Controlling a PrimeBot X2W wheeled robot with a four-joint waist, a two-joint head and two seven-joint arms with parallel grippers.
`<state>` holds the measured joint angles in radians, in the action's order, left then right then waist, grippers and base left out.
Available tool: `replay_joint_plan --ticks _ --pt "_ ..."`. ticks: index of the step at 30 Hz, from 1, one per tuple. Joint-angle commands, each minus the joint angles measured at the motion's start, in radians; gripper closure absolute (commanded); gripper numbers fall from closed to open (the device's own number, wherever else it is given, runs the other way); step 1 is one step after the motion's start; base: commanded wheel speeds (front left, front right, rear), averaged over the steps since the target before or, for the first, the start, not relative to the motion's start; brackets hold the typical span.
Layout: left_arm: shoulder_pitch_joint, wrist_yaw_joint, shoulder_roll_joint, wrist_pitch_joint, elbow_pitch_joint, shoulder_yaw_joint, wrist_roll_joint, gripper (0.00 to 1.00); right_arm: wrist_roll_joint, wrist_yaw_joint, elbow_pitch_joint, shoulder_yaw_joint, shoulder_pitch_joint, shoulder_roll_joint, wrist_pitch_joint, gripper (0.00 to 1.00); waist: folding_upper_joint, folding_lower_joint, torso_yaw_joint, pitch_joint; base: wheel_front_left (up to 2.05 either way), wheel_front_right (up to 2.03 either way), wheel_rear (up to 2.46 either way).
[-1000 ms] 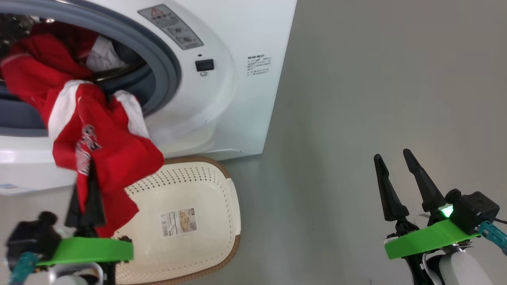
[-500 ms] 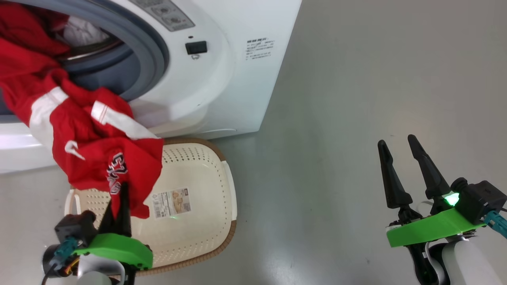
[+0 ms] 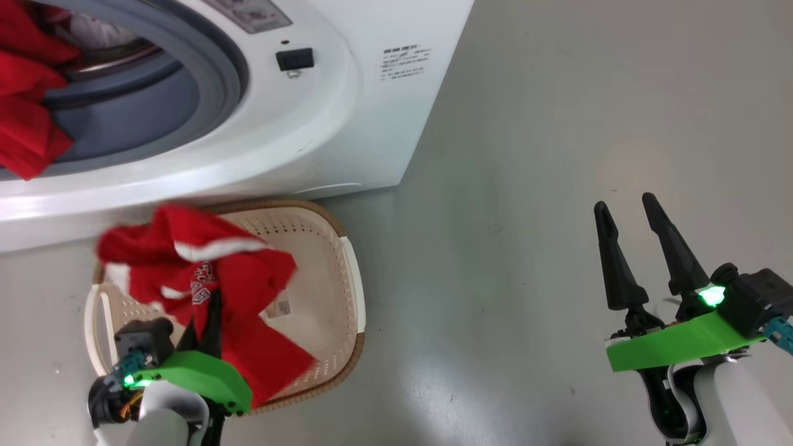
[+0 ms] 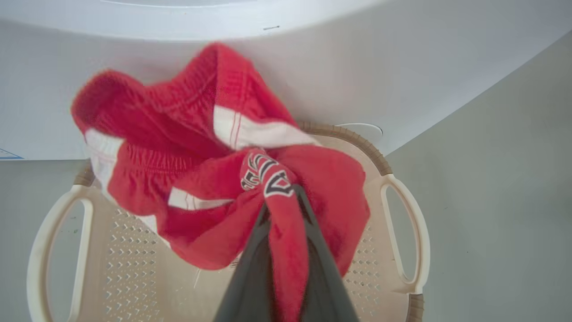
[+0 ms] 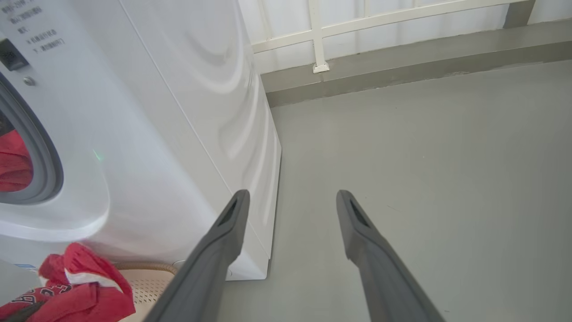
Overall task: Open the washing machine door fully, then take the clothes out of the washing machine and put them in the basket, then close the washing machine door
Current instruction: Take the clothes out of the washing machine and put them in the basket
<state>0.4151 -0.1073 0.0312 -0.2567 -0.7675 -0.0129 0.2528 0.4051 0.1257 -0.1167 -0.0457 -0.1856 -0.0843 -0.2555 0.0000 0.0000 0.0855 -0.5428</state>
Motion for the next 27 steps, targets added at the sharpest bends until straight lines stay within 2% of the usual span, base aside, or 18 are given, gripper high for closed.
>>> replay_joint_plan --ticks 1,20,21,22,27 --pt "0.008 -0.001 0.019 -0.005 0.005 -0.028 0.008 1.0 -0.003 0.005 0.028 -0.016 -0.006 -0.005 -0.006 0.0 0.0 0.0 -0.002 -0.012 0.0 0.0 0.0" --pt "0.155 0.006 0.019 -0.005 -0.129 -0.06 -0.009 1.0 -0.011 0.005 0.059 -0.017 -0.03 -0.028 -0.006 0.0 0.0 0.0 -0.016 -0.134 0.0 0.0 0.0" --pt "0.161 0.006 0.019 -0.005 -0.133 -0.062 -0.005 1.0 -0.011 0.005 0.06 -0.016 -0.031 -0.028 -0.006 0.0 0.0 0.0 -0.017 -0.137 0.0 0.0 0.0" --pt "0.166 0.006 0.019 -0.005 -0.136 -0.065 -0.002 0.92 -0.012 0.005 0.061 -0.016 -0.03 -0.029 -0.006 0.0 0.0 0.0 -0.018 -0.139 0.0 0.0 0.0" --pt "0.178 0.006 0.019 -0.005 -0.149 -0.064 0.001 0.9 -0.014 0.005 0.06 -0.018 -0.032 -0.03 -0.006 0.0 0.0 0.0 -0.021 -0.142 0.0 0.0 0.0"
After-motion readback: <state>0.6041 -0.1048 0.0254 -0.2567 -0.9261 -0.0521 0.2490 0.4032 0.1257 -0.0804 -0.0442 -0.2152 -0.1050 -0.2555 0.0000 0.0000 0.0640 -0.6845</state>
